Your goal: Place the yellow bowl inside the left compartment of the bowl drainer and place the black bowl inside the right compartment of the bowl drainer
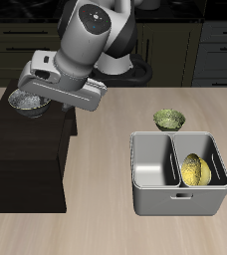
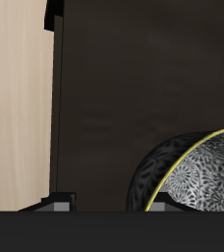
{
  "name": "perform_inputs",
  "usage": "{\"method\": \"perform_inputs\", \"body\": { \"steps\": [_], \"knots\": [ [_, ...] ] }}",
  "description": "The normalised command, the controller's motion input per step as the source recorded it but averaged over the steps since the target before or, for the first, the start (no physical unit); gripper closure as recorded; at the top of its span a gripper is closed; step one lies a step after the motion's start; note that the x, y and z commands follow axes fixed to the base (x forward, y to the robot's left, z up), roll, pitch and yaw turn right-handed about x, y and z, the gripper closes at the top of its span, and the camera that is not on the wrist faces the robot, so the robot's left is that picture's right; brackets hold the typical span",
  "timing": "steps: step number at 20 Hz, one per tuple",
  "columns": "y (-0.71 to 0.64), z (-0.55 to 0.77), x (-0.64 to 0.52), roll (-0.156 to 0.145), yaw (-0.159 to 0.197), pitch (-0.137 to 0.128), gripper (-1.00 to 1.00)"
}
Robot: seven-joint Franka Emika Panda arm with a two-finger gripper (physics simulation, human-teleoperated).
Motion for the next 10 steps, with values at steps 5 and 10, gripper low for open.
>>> {"method": "perform_inputs", "body": {
  "steps": [5,10],
  "knots": [
    [-0.01,0.01,0.00,0.005,-0.019,0.004,1.00],
    [0.09,0.18,-0.09,0.012,0.009,-0.017,1.00]
  ]
}}
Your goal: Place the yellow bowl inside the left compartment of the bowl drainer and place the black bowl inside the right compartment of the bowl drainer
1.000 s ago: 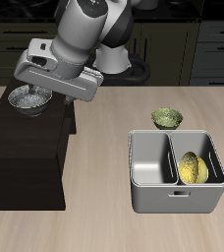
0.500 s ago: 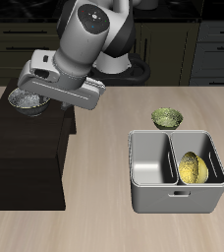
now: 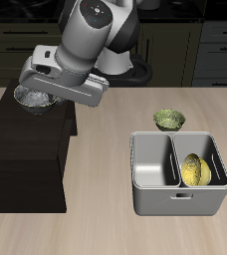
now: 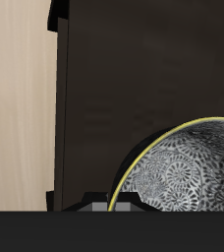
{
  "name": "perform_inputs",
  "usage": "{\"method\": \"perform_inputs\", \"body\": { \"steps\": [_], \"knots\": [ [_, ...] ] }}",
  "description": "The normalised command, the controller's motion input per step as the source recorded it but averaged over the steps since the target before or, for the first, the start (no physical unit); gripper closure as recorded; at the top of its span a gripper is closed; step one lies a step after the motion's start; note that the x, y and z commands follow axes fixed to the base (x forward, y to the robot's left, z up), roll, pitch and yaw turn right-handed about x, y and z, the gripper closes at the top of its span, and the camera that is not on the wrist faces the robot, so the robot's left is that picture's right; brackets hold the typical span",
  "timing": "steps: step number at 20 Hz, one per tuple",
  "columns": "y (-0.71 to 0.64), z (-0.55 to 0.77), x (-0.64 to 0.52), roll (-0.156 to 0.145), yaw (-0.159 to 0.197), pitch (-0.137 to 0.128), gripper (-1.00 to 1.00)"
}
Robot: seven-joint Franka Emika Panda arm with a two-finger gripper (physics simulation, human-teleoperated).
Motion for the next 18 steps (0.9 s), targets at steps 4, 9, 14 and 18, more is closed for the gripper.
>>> {"method": "perform_inputs", "body": {
  "steps": [4,9,14,18],
  "knots": [
    [0.19,0.28,-0.08,0.034,-0.006,-0.035,1.00],
    [0.33,0.29,-0.11,0.059,0.019,-0.040,1.00],
    [0.35,0.31,-0.08,0.056,-0.011,-0.041,1.00],
    [0.48,0.22,0.03,0.057,0.006,-0.036,1.00]
  ]
}}
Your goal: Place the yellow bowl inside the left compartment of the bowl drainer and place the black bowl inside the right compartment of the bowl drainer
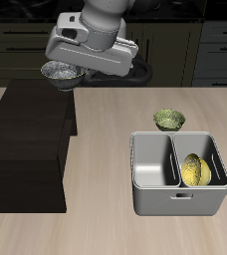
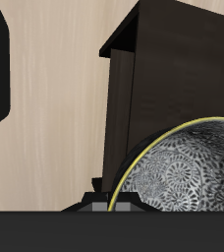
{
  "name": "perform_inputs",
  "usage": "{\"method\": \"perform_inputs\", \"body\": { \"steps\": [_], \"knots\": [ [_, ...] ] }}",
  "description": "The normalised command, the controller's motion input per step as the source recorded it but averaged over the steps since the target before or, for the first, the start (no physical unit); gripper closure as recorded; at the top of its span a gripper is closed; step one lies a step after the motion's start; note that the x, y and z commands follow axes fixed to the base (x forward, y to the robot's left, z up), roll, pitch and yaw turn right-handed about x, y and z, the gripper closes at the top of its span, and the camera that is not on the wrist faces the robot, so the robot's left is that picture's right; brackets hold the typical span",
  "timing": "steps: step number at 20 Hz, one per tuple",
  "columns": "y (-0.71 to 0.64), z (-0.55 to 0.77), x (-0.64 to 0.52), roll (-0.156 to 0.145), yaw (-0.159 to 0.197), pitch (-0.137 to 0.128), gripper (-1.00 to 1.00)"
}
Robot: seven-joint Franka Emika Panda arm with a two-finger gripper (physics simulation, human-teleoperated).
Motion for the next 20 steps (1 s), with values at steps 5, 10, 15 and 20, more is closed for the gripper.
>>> {"method": "perform_inputs", "body": {
  "steps": [5,10,15,20],
  "knots": [
    [0.29,0.07,0.12,0.021,-0.006,0.000,1.00],
    [0.57,0.07,0.20,0.018,-0.039,0.010,1.00],
    [0.27,0.06,0.10,0.017,-0.011,0.002,1.00],
    [0.56,0.12,0.19,0.045,-0.024,0.000,1.00]
  ]
}}
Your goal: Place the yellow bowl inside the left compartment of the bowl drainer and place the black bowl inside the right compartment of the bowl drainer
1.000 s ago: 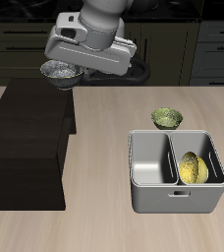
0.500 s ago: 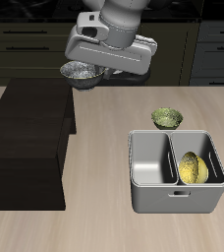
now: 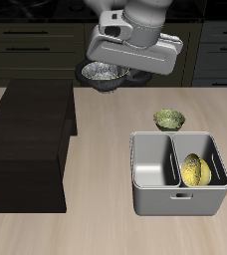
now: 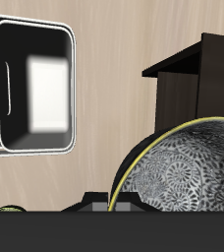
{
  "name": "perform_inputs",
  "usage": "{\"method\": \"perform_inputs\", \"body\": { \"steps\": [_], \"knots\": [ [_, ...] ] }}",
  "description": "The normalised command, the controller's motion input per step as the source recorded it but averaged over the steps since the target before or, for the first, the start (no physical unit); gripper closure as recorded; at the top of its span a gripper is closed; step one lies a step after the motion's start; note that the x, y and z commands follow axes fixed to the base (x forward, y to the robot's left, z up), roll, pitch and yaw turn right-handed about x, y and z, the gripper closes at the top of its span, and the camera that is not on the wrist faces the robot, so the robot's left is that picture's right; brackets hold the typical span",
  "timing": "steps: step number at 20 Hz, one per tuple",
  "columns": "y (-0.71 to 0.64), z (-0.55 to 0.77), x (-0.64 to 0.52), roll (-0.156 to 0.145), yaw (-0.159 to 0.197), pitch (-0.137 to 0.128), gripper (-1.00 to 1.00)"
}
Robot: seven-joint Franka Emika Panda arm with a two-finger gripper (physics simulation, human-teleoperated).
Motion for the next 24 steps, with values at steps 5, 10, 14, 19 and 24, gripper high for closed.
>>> {"method": "perform_inputs", "body": {
  "steps": [5,10,14,19,24],
  "knots": [
    [0.48,0.08,0.13,0.036,-0.009,0.000,1.00],
    [0.53,0.10,0.05,0.051,-0.013,-0.008,1.00],
    [0.48,0.09,0.12,0.052,0.033,-0.016,1.00],
    [0.25,0.15,0.15,0.011,-0.002,-0.009,1.00],
    [0.24,0.12,0.13,0.021,-0.009,-0.008,1.00]
  ]
}}
